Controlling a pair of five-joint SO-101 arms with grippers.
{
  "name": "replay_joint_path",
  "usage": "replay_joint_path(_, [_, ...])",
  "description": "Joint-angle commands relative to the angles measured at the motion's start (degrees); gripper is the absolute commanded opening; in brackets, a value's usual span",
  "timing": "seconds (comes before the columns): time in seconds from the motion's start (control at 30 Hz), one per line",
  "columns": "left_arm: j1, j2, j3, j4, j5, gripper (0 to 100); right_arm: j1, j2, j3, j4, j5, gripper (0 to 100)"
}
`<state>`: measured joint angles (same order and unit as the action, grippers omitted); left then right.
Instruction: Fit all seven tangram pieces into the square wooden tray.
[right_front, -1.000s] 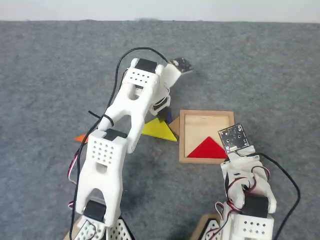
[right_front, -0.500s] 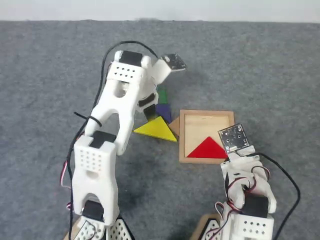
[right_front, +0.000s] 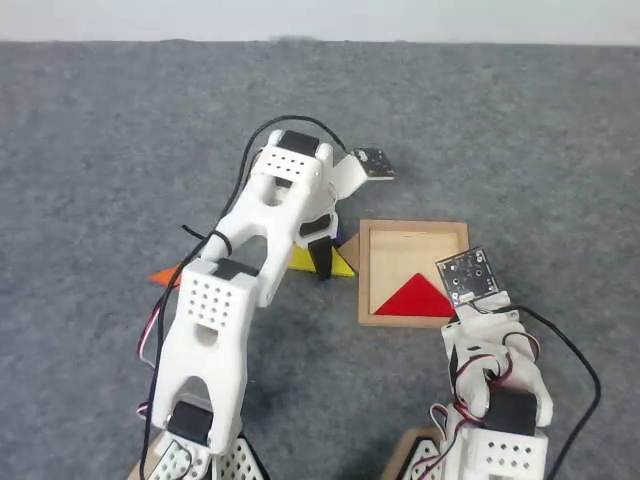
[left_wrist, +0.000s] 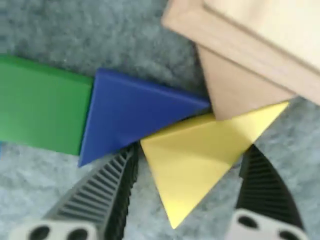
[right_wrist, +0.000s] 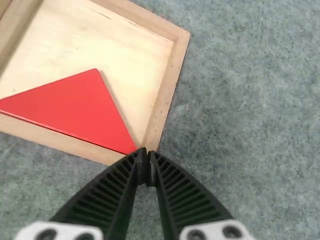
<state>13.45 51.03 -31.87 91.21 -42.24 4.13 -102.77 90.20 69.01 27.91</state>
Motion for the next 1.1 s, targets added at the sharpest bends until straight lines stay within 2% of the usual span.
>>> replay_joint_path(0.0, [-0.26, 3.16, -7.34, 2.55, -1.32, 32, -0.31, 0.13, -0.53, 0.31, 0.97, 0.9])
replay_joint_path(0.1, [0.44, 6.86, -12.00, 7.03, -1.23, 32, -0.31, 0.13, -0.53, 0.31, 0.97, 0.9])
replay_joint_path(0.17, [1.41, 8.79, -14.37, 9.41, -1.14, 28, -0.31, 0.13, -0.53, 0.31, 0.97, 0.9])
replay_joint_path(0.4, [2.02, 5.63, -11.56, 9.32, 1.58, 13, -0.31, 0.13, -0.53, 0.31, 0.97, 0.9])
replay_joint_path(0.67, [2.11, -8.97, 4.44, 8.88, 1.49, 9, -0.31, 0.13, -0.53, 0.31, 0.97, 0.9])
replay_joint_path(0.77, [2.11, -15.74, 11.56, 5.89, 1.49, 7, -0.31, 0.13, -0.53, 0.31, 0.97, 0.9])
replay_joint_path(1.07, [8.88, -32.62, 31.52, -0.79, -3.52, 7, -0.31, 0.13, -0.53, 0.31, 0.97, 0.9])
